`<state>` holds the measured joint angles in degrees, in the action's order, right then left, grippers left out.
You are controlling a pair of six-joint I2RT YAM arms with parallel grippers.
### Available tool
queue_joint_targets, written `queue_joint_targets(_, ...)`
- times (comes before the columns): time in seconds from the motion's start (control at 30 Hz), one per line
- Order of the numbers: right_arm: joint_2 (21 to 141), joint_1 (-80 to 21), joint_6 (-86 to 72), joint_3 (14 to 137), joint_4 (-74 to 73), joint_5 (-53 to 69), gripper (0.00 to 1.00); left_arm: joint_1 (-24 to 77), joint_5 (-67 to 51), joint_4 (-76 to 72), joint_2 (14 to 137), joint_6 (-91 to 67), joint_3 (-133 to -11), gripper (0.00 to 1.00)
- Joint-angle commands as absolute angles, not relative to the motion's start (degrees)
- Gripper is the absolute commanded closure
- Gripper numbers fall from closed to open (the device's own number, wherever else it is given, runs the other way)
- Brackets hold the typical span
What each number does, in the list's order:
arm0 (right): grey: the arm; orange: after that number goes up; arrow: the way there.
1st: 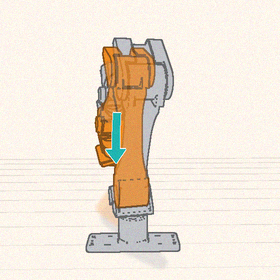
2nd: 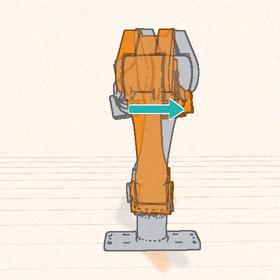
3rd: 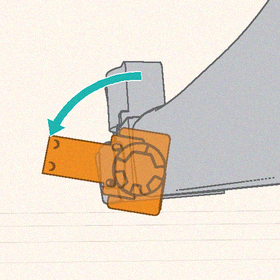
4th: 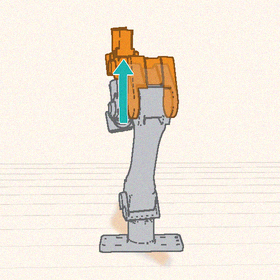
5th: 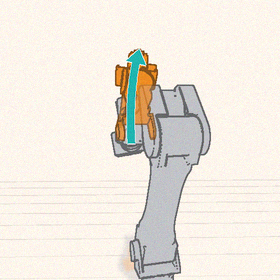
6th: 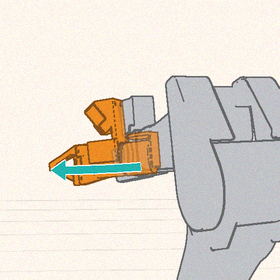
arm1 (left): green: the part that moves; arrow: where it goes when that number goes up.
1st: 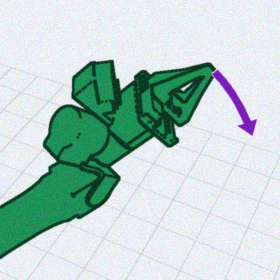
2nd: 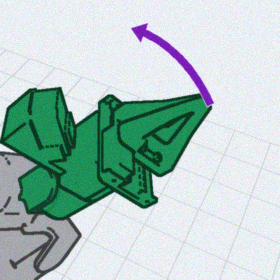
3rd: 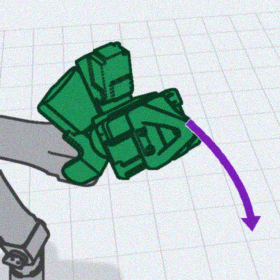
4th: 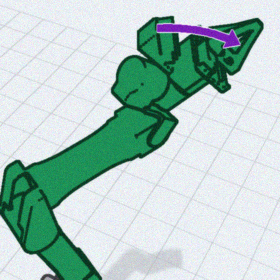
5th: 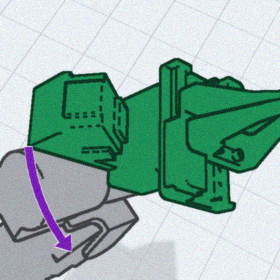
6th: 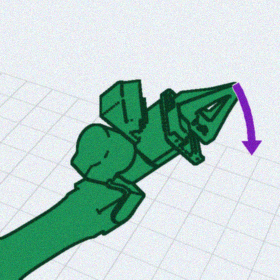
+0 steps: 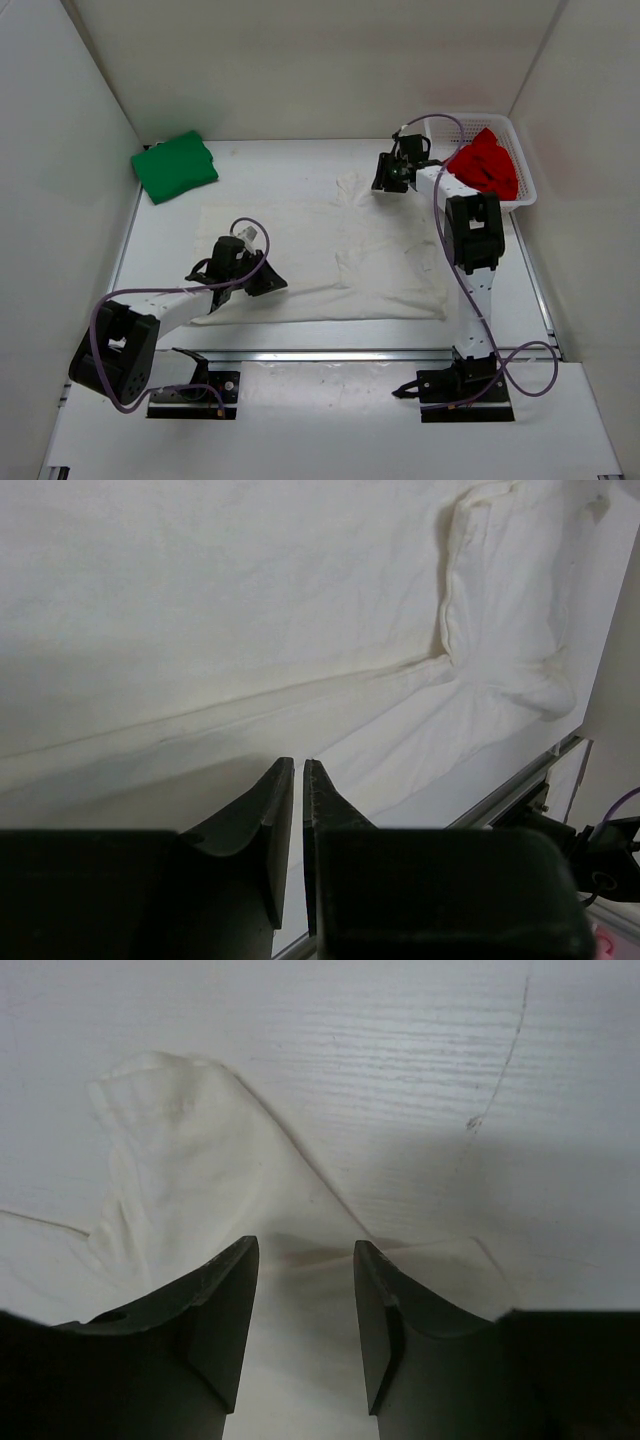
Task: Fold and stack the t-shirts
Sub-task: Grap the side of the flattened tshirt furthest away from the robot with both arms
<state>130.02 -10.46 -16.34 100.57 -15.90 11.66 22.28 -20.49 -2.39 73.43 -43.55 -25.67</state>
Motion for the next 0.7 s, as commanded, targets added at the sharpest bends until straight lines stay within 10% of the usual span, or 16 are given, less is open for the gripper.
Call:
queue_joint_targets(0.0,131.9,-11.0,-14.0,104.7,-18.5,11.7,0.58,22.6,-20.7,-4.9,72.0,-43.8,-24.5,0.80)
queue_joint_targets(0.33,138.7,-12.7,-12.4,115.1,-25.1,11.9,0.59,22.7,-20.6,-5.2,72.9,-43.4,-25.6,0.80)
queue_joint_targets(0.43,139.0,-12.1,-12.7,118.1,-28.1,13.2,0.97,22.8,-20.7,-5.2,73.3,-43.3,-25.7,0.80)
queue_joint_targets(0.67,123.8,-18.5,-9.9,104.3,-25.6,0.2,0.99,23.1,-21.4,-7.1,74.6,-43.5,-25.5,0.80)
